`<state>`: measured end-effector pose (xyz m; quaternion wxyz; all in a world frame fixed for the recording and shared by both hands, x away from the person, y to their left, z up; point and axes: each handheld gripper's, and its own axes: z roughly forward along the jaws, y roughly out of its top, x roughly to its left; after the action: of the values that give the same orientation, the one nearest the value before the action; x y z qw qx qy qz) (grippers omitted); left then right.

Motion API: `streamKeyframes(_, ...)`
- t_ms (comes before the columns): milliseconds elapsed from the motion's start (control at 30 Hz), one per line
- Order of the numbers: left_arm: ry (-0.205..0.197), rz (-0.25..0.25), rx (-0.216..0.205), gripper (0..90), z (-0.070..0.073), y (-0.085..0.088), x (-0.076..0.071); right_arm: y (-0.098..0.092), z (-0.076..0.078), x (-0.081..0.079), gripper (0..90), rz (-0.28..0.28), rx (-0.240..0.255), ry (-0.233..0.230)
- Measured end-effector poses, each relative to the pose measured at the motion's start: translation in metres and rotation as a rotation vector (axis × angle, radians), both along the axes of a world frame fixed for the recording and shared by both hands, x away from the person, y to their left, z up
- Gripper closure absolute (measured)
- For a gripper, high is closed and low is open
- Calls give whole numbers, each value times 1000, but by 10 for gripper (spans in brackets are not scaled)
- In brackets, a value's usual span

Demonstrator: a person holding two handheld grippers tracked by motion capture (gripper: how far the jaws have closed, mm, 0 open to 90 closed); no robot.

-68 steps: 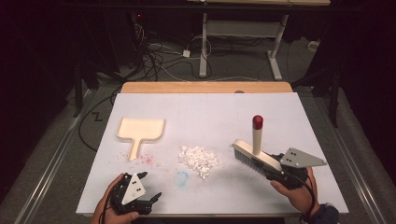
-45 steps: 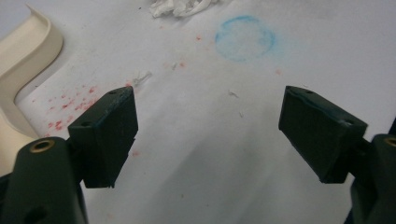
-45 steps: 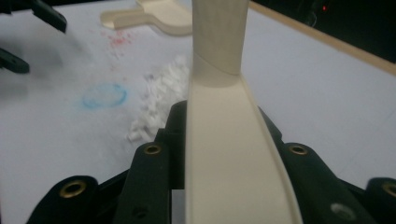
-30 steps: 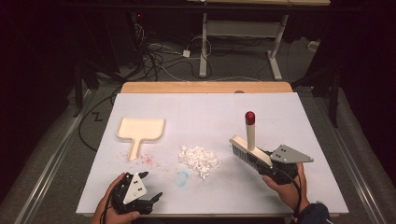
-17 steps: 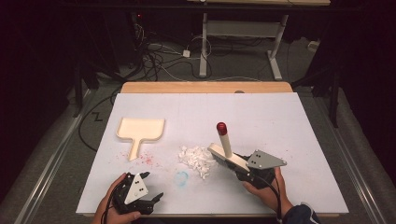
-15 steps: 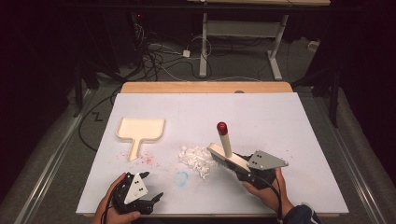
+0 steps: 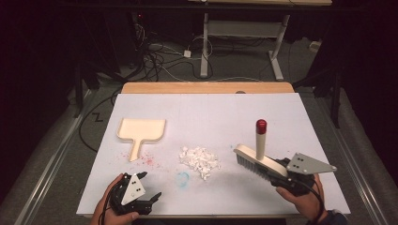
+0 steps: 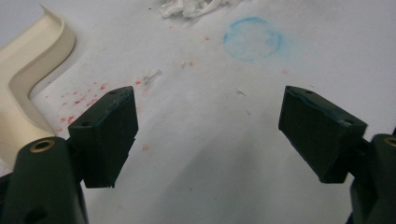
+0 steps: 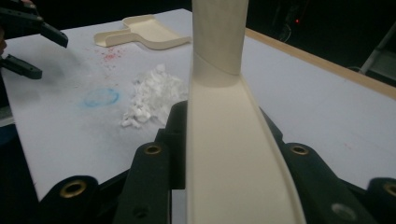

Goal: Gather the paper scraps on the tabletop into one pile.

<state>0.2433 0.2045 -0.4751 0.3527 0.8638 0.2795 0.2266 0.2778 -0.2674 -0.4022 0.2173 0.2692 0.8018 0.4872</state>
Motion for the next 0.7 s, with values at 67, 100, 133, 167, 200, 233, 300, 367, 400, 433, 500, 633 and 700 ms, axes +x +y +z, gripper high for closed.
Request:
streamKeyframes(67,-5,7,-3,187,1,2,0,-11,1,-6,678,3,9,25)
streamKeyframes(100,-8,12,-3,187,1,2,0,-15,0,-8,678,6,13,43)
streamKeyframes(133,-10,16,-2,187,2,3,1,-19,-1,-11,677,13,19,57)
streamKeyframes(167,-2,22,-5,187,2,4,1,-23,-2,-14,677,21,28,69)
streamKeyframes(200,-2,28,-9,187,2,4,1,-27,-3,-17,676,30,41,88)
streamKeyframes(233,-4,33,-11,187,3,4,1,-30,-5,-19,676,45,56,112)
streamKeyframes(300,-5,35,-13,187,3,5,1,-35,-6,-21,676,70,68,156)
streamKeyframes(367,-5,37,-13,187,3,5,2,-39,-8,-19,674,85,68,210)
streamKeyframes(400,-5,36,-14,187,4,5,2,-40,-10,-17,674,84,61,229)
streamKeyframes(433,-5,34,-15,187,3,5,2,-41,-11,-14,674,73,48,246)
streamKeyframes(500,-6,33,-9,187,3,4,2,-40,-15,-5,671,67,16,301)
streamKeyframes(633,1,25,-10,187,2,2,3,-39,-19,17,659,17,-13,375)
streamKeyframes(700,-1,16,-8,187,1,2,4,-39,-19,26,646,-17,-36,386)
